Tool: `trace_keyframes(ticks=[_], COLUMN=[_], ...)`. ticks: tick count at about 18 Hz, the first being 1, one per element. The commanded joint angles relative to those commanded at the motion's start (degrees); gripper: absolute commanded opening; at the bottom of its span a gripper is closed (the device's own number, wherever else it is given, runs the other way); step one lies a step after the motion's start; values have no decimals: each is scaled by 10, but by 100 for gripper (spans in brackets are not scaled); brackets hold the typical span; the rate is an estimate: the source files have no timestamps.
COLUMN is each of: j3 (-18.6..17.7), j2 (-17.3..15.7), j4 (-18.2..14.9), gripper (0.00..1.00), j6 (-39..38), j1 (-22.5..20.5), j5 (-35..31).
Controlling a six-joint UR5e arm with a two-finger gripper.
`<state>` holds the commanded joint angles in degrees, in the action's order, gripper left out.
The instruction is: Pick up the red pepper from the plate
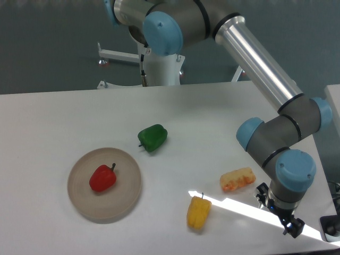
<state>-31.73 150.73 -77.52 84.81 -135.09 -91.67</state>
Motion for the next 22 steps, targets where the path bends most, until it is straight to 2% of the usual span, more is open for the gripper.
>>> trace_keyframes(ticks=[6,12,15,17,19,22], j3=[-1,-7,-15,-40,-75,-144], j2=[0,-13,-27,-55,-87,-138], j4=[1,-1,-22,-54,-71,-71], gripper=[100,100,100,100,100,100], j6=[-15,-32,-57,-96,-114,-161], j1=[3,23,40,61,67,92], j5=[0,4,8,20,57,67])
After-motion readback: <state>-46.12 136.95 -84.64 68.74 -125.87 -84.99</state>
